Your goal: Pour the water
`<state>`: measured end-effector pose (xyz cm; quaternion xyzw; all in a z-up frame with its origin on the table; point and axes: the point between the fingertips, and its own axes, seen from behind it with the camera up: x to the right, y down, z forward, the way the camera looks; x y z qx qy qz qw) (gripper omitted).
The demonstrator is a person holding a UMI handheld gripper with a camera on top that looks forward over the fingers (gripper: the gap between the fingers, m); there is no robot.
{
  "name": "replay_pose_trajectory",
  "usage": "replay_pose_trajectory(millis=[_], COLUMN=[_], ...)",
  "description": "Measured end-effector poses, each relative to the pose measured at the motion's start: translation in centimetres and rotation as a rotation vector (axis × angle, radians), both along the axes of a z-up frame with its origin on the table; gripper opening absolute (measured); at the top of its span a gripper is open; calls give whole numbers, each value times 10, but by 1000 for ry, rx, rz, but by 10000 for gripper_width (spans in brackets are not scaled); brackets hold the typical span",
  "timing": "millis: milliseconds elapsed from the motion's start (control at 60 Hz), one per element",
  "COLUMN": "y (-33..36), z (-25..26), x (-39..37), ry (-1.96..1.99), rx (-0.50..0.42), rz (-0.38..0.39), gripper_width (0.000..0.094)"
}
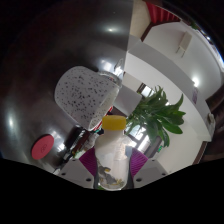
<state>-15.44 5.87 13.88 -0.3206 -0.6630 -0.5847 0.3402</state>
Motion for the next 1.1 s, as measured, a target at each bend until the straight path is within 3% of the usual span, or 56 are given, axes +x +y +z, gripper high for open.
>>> replay_pose_trajectory(millis=[250,467,483,567,667,750,917,1100], y=[-4,-15,-19,-20,-27,-24,-17,-9], z=[0,23,17,30,16,9,-23,-61], x=[4,26,24,38,47,45,67,75], ry=[155,910,982,1311,1662,1840,2000,2046], rx=[-24,-170,-151,-257,-395,-393,-485,-490], rz=[-11,-99,-118,-143,-179,-202,-224,-239], gripper_width=[393,395,395,412,410,410,411,411])
